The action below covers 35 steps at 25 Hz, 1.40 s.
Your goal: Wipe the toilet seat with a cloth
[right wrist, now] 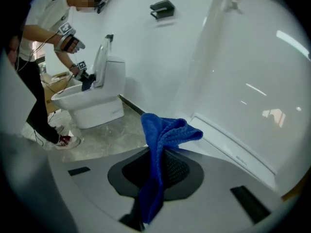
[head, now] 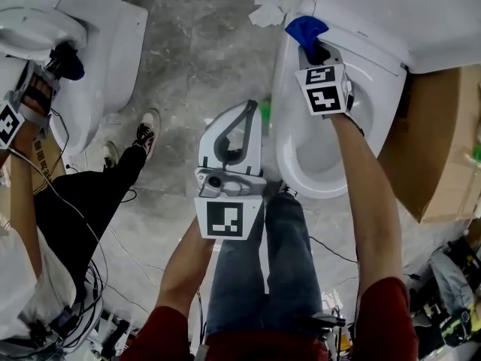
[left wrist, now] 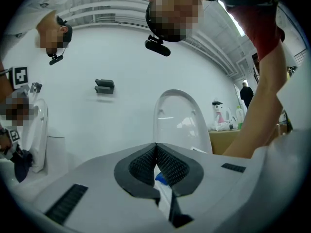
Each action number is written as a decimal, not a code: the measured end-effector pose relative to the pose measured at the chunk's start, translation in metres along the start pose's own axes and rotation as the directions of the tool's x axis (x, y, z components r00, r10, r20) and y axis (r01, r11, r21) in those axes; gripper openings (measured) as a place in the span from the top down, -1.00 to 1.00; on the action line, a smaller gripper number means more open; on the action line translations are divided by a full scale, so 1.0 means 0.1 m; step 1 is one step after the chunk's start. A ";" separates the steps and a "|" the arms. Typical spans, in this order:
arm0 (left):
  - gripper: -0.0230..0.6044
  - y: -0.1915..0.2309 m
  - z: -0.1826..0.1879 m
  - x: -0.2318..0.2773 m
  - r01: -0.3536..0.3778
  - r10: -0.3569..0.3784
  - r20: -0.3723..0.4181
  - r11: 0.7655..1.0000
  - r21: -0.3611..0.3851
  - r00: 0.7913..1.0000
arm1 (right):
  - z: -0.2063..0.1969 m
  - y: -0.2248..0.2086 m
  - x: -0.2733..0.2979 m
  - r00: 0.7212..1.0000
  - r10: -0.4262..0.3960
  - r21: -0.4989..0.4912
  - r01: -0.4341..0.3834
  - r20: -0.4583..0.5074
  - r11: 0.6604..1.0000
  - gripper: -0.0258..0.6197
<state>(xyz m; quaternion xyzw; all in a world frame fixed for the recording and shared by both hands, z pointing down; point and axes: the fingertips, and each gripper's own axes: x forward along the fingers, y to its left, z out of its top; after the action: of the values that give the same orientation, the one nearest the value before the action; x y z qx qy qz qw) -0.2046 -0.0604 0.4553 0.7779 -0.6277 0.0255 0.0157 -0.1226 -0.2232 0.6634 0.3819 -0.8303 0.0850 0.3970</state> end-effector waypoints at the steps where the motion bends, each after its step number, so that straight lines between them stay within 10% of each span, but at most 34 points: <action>1: 0.87 0.01 0.00 -0.02 -0.002 0.002 -0.001 1.000 0.001 1.000 | 0.01 0.05 0.00 1.000 0.009 -0.034 -0.009 -0.003 0.999 0.73; 12: 0.87 -0.02 0.03 -0.12 -0.018 0.018 0.003 1.000 -0.004 1.000 | -0.24 0.58 -0.33 0.993 0.121 -0.203 -0.120 -0.006 0.972 0.73; 35: 0.87 -0.38 0.18 -0.52 -0.074 0.074 0.014 0.997 -0.006 0.997 | -1.60 1.80 -1.73 0.949 0.289 -0.244 -0.313 -0.128 0.918 0.73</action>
<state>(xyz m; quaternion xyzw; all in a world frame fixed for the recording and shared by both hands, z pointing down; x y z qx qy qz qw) -0.1781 -0.0023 0.4350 0.7542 -0.6563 0.0186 0.0125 -0.0857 0.0704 0.6743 0.1898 -0.8643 0.0520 0.4629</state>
